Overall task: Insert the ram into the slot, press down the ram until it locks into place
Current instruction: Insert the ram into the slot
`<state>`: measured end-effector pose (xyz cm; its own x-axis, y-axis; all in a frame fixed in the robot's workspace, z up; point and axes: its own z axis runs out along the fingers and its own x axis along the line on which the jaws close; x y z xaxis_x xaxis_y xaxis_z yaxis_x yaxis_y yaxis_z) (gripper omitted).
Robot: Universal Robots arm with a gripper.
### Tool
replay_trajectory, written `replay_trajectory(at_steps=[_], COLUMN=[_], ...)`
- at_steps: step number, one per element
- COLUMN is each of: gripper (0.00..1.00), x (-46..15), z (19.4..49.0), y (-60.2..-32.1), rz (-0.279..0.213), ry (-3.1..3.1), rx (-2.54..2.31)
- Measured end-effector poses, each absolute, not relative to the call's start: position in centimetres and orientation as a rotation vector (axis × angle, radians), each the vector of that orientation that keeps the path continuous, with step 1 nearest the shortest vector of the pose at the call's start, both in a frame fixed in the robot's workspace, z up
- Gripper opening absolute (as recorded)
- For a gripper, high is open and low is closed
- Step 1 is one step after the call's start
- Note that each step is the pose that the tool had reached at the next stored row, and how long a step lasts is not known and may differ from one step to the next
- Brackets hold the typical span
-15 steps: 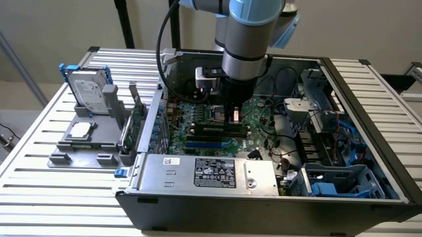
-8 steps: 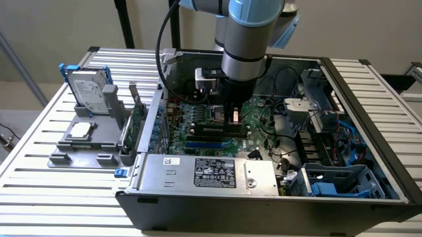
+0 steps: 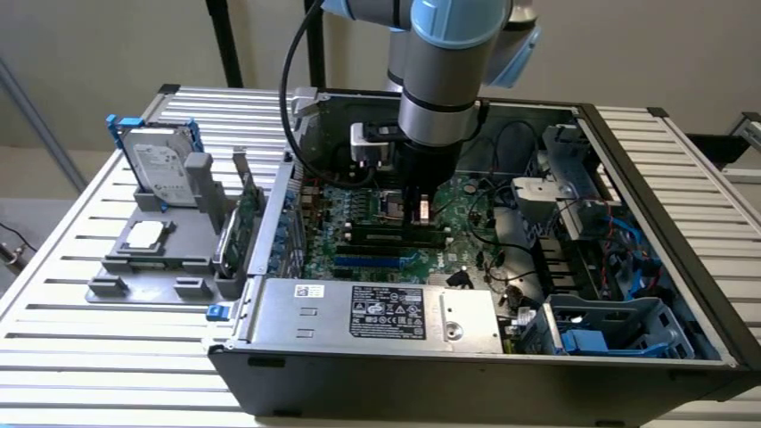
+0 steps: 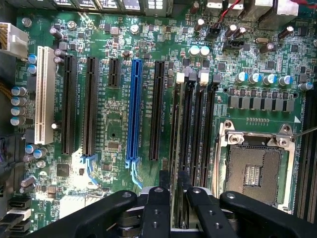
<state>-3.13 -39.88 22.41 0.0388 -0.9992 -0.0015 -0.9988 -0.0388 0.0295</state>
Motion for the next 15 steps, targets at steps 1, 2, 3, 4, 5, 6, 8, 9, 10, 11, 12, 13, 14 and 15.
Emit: replay_trajectory(at_steps=[1,2,3,4,5,6,8,9,10,11,12,13,14,15], gripper=[0.22,0.22,0.22,0.22,0.22,0.22,0.22,0.22,0.22,0.22,0.22,0.19,0.13,0.13], x=[-3.1,-3.1,-3.1,-3.1,-3.2,-3.2,-3.3,-3.4,-3.5,-3.5,-3.7,-3.8,-3.9,-4.0], z=[22.7,22.9,23.2,23.4,23.5,23.6,23.8,24.0,24.2,24.4,24.5,24.6,24.6,24.6], y=[-39.9,-39.9,-39.9,-39.9,-39.9,-39.9,-39.9,-39.9,-39.9,-39.9,-39.9,-39.9,-39.9,-39.9], rz=[-0.033,-0.034,-0.034,-0.034,-0.035,-0.037,-0.040,-0.041,-0.041,-0.041,-0.041,-0.041,-0.041,-0.041], ry=[-2.164,-2.164,-2.164,-2.164,-2.163,-2.163,-2.162,-2.162,-2.162,-2.163,-2.163,-2.164,-2.164,-2.165], rx=[2.249,2.249,2.249,2.249,2.248,2.247,2.245,2.244,2.244,2.244,2.243,2.242,2.242,2.242])
